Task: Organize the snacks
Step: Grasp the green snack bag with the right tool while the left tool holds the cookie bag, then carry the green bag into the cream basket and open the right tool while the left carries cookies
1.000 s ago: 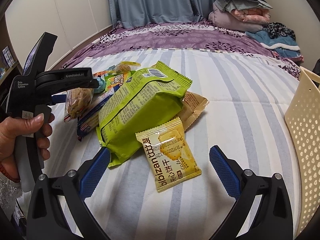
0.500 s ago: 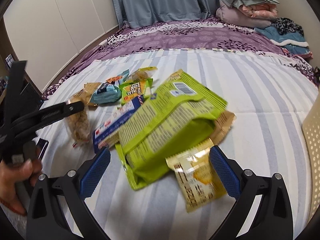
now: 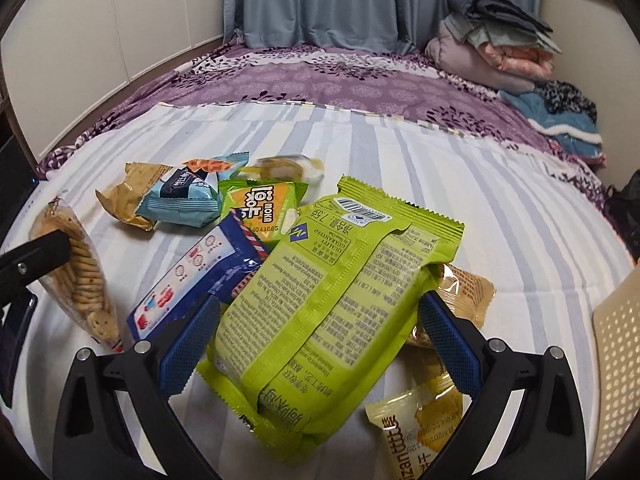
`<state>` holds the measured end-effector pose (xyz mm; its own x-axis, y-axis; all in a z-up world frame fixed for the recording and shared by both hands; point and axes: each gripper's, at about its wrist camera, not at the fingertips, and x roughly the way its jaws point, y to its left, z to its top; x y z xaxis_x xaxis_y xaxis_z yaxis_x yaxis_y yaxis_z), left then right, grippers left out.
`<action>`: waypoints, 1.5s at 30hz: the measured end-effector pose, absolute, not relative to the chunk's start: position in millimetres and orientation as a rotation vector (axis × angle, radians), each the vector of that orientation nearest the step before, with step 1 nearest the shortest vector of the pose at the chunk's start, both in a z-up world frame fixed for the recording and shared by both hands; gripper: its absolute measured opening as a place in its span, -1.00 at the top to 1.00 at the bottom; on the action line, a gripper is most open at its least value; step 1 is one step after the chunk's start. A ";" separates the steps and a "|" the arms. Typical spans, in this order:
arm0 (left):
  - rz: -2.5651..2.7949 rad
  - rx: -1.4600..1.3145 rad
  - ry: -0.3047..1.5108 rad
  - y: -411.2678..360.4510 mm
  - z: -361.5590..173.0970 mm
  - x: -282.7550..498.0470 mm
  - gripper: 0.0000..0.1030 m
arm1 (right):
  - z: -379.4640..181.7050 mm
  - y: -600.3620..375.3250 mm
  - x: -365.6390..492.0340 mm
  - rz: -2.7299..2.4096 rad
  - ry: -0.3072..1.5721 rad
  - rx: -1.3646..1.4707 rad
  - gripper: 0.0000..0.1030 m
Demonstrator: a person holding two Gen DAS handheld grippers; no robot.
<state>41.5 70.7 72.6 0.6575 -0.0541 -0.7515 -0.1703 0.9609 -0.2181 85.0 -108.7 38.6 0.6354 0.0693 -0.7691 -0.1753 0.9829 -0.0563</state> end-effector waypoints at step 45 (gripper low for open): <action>0.078 -0.305 0.872 72.6 57.4 52.3 -0.33 | 83.4 -132.2 62.8 0.173 0.738 -0.161 -0.31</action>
